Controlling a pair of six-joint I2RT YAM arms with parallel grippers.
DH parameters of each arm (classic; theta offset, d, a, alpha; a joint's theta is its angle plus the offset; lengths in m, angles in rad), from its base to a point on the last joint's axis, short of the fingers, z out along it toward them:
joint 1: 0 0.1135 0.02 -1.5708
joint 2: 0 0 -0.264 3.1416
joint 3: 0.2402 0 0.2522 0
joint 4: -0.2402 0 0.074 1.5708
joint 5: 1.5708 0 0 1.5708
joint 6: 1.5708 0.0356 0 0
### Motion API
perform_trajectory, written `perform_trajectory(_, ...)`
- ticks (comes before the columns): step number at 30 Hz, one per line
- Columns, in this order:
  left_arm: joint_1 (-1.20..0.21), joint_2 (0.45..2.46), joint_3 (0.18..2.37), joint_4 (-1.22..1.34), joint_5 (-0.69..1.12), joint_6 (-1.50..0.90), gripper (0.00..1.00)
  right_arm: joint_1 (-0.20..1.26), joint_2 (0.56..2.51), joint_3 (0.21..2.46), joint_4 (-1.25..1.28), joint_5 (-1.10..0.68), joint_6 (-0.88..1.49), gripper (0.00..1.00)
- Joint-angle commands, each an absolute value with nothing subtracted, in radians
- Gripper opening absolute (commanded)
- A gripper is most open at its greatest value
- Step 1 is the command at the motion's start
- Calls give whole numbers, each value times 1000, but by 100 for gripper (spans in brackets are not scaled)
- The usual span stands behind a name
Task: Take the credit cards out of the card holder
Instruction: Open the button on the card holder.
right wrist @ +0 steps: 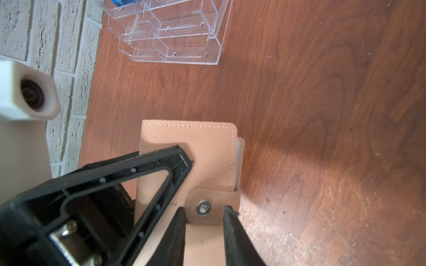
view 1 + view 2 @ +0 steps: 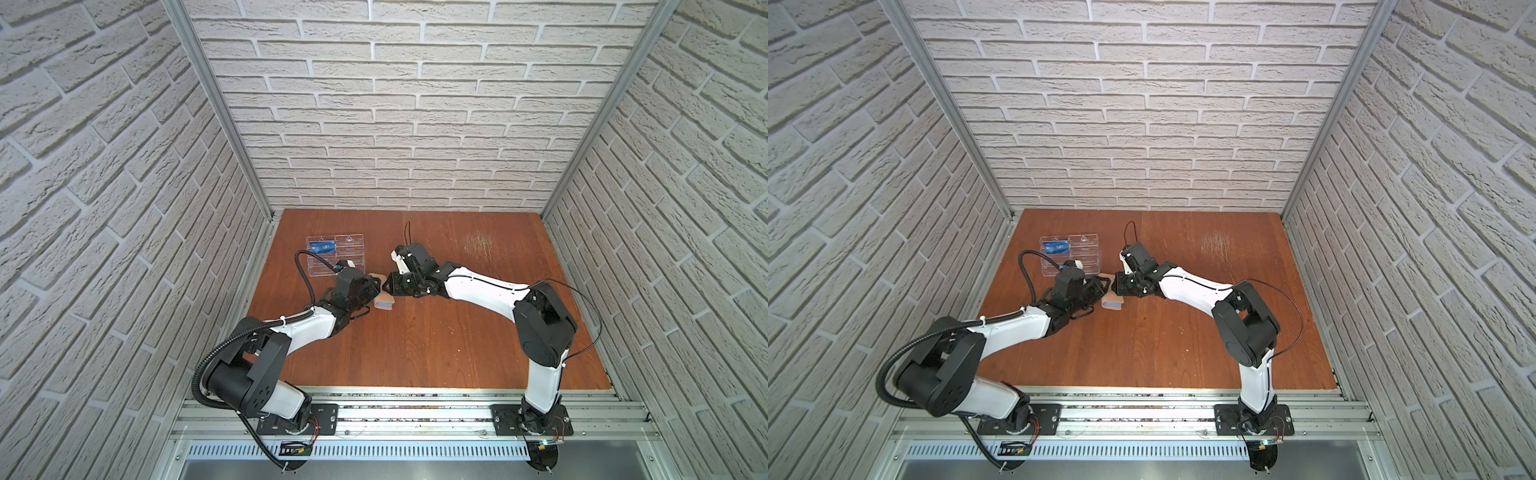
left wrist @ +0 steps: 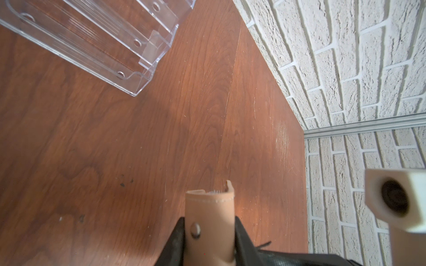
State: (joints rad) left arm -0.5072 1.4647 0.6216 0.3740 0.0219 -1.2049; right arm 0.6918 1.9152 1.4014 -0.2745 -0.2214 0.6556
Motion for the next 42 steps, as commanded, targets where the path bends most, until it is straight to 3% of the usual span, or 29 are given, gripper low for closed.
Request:
perform_trajectory(1, -514, 1453, 636, 471, 12, -1210, 0, 701, 1928, 1427, -289, -182, 644, 27)
perform_trajectory(18, -512, 1451, 603, 498, 16, -1224, 0, 695, 1928, 1446, -334, -138, 618, 7)
perform_trajectory(42, -502, 1453, 577, 528, 38, -1234, 0, 667, 1922, 1441, -379, -116, 592, 6)
